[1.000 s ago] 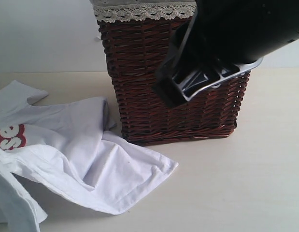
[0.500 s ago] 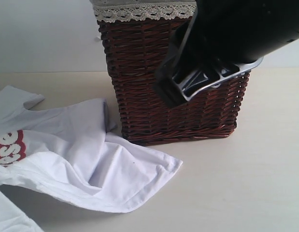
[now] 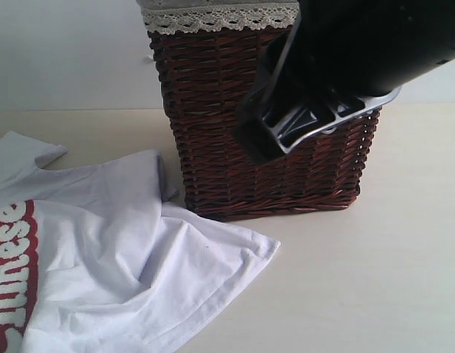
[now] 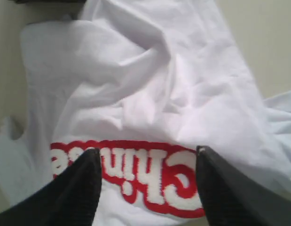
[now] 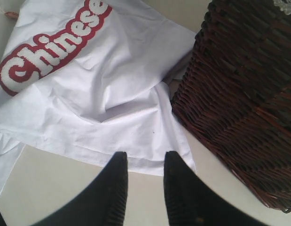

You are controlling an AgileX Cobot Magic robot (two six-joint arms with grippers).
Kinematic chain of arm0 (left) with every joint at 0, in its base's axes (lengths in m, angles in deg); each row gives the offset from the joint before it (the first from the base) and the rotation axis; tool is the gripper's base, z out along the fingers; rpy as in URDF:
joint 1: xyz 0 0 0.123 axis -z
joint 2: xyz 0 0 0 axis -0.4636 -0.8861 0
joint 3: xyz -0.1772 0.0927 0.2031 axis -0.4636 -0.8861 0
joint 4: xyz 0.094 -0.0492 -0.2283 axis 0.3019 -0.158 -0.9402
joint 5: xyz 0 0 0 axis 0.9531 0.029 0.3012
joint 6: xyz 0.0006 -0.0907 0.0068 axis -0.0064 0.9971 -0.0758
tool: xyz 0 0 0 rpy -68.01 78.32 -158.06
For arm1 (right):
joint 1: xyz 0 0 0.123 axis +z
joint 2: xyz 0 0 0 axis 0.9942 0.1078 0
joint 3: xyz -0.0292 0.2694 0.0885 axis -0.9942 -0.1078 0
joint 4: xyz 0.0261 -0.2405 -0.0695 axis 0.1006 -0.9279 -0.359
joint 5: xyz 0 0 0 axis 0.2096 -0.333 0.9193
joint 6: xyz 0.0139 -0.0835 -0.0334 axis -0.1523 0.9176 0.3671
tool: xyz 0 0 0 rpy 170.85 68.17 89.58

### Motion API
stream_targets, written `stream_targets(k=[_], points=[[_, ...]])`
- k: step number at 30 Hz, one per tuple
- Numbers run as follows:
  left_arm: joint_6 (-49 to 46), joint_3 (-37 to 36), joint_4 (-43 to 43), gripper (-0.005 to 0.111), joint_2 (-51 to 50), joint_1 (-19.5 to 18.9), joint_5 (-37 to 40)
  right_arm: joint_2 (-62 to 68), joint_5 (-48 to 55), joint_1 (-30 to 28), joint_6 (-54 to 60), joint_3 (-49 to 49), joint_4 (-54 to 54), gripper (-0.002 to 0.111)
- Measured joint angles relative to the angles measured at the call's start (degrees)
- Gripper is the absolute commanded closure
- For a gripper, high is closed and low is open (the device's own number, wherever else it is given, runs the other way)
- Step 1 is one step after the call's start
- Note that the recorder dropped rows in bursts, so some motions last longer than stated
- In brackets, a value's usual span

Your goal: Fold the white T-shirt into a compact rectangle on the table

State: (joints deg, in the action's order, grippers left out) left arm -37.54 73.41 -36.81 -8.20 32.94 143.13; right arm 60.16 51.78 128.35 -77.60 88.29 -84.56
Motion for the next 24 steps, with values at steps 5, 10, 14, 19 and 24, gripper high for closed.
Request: stream_targets(k=[5,10,14,19,24], points=[[24.1,-4.0,22.6,0.065,-0.9,0.0,0.6,0.0,0.0,0.0,0.0,0.0,0.0,0.08],[45.8,-4.3,30.7,0.105,-4.1,-4.8,4.7,0.0,0.0,0.0,0.0,0.0,0.0,0.08],[47.4,-4.1,25.2,0.107,-8.9,-11.3,-1.2,0.0,0.0,0.0,0.0,0.0,0.0,0.08],[39.0,-0.2,8.8,0.107,-19.8,-25.3,-11.9,0.0,0.0,0.0,0.0,0.0,0.0,0.08],[19.7,5.2,-14.4,0.107,-33.1,-42.3,-16.6,0.0,0.0,0.0,0.0,0.0,0.0,0.08]])
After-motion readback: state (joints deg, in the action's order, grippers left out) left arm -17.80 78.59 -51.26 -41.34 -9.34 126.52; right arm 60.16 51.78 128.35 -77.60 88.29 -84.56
